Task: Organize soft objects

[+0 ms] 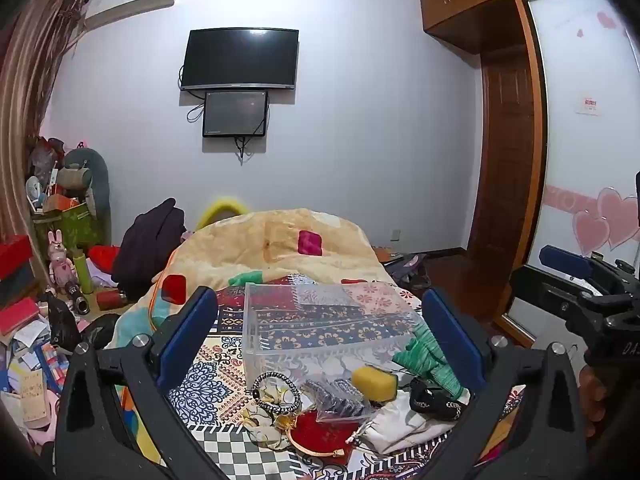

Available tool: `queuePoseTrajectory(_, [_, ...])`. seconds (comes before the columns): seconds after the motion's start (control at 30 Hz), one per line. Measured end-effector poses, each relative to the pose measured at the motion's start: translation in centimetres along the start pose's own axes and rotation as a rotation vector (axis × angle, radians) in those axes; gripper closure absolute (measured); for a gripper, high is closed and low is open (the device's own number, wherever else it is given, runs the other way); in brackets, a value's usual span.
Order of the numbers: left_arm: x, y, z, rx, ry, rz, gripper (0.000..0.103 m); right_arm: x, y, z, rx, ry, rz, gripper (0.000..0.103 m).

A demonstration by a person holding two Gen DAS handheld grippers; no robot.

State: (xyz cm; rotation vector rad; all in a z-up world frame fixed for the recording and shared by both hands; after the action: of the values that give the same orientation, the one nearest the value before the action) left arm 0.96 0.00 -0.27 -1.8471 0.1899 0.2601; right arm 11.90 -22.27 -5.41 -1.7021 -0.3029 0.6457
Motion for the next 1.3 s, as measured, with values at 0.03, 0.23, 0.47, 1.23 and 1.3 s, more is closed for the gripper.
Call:
queuePoseTrajectory(0.03, [0.0,0.0,0.0,-0.001,-0.001,-0.003,0.0,-0.1,0.0,0.0,0.008,0.005,-0.013,0.0])
queuePoseTrajectory(0.23, [-0.2,-0.2,-0.3,0.011,0.011,-0.01,0.0,0.0,0.1,0.0,0.01,0.001,-0.009,0.0])
queuePoseTrajectory(0.47, [-0.3,0.0,-0.6,0.021,0.025,-0.02,0.0,0.0,0.1,0.0,0.008,0.002,-0.009,0.0])
queuePoseTrajectory(1.23, [-0.9,-0.5,-0.9,0.018,0.03,-0.024,0.0,-0.3,0.0,0.2,0.01,0.003,-0.026,0.0])
queuePoseTrajectory(1.3, [-0.9,-0.5,-0.9,0.019,0.03,-0.024,0.0,-0.3,-0.1,0.2,0.011,0.002,-0.026,0.0])
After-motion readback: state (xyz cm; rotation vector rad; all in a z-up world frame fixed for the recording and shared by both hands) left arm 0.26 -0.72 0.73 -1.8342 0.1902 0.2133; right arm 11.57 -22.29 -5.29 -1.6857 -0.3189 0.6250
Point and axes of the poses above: each gripper's, at about its wrist camera, not at the fingertips, and x roughly the way its jaws point, z to its left, y to its underside, the point moved 1 cm from there along x, roughly the way its jaws point, and after that the axes turned 13 degrees about -x, right-handed, at the moved point
